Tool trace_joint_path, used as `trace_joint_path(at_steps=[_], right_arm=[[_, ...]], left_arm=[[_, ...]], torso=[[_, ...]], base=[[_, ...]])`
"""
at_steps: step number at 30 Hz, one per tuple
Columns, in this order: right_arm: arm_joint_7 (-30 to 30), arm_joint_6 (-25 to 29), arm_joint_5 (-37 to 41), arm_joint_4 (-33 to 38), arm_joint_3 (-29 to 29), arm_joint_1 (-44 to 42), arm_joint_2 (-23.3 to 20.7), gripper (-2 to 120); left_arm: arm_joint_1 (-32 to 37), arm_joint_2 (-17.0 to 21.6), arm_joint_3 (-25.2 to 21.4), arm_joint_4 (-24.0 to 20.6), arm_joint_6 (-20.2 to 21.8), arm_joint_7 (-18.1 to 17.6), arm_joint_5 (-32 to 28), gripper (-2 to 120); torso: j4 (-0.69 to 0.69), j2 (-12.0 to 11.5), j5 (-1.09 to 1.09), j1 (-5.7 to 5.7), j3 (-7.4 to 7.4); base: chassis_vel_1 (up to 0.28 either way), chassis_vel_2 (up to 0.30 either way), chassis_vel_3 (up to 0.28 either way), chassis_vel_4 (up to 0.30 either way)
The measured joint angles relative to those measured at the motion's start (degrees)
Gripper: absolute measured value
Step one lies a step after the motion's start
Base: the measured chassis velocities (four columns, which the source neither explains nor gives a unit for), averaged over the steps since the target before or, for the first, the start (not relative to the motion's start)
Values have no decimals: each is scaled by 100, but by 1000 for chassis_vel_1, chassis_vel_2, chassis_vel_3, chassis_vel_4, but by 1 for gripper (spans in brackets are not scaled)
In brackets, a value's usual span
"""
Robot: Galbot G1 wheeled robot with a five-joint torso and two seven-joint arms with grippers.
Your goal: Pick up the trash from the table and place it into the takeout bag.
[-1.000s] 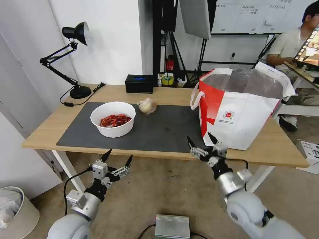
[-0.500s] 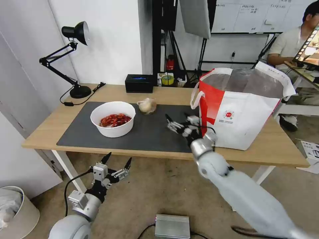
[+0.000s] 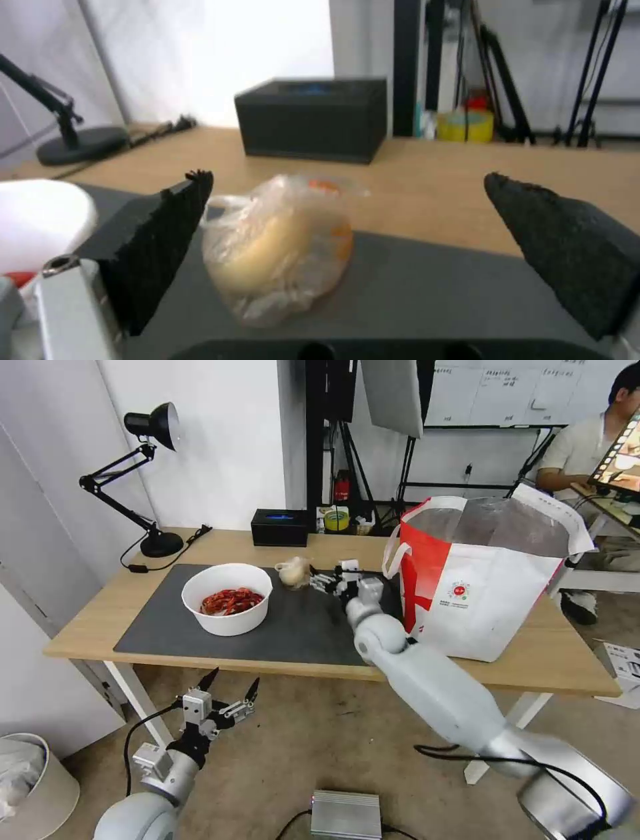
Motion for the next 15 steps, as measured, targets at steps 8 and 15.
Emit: trace_joint_path(at_steps=[8, 15], right_arm=[[-447, -169, 278, -1482, 144, 726, 928, 100], [-974, -215, 127, -2837, 405, 1151, 1560, 100]], left_arm=[[-26, 31, 6, 9, 0, -3, -5, 100], [-71, 47, 17, 13, 0, -4, -17, 100]], torso=[[1, 0, -2, 0, -1], [1, 0, -1, 0, 0]], base=[[0, 0, 0, 0], [0, 0, 0, 0]])
